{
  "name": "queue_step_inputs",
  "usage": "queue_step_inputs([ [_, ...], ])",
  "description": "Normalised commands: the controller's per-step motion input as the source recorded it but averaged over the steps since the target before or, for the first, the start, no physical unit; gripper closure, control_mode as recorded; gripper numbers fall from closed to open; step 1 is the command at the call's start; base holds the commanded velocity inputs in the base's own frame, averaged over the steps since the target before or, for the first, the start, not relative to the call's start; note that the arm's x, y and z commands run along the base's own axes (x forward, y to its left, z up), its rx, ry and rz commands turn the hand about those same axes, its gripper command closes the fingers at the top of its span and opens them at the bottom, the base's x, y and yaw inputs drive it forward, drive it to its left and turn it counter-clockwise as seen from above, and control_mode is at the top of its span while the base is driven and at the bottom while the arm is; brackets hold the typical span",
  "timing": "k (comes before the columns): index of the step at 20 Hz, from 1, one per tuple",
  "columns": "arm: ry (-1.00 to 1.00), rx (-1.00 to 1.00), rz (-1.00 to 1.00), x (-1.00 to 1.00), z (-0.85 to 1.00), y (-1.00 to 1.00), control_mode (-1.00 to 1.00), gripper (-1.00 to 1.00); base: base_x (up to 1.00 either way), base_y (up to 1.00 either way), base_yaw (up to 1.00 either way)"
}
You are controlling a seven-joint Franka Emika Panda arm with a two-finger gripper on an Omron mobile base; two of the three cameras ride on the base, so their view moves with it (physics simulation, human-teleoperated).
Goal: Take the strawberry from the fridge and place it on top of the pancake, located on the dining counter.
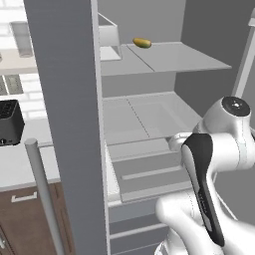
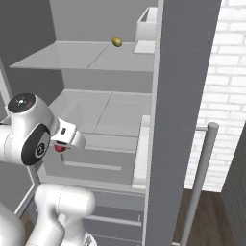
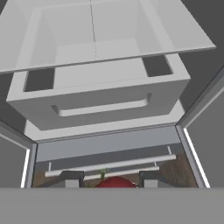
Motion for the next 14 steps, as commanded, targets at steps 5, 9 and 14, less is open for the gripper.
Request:
queue_step_inputs([
  [5,0.00,0.00,0.00,0.00,0.00,0.00,1.00,1.00,-0.54,-0.06,0.01],
  [9,0.00,0.00,0.00,0.00,0.00,0.00,1.00,1.00,-1.00,-0.19,0.08],
  [14,0.00,0.00,0.00,0.00,0.00,0.00,1.00,1.00,-0.99,-0.13,0.28],
])
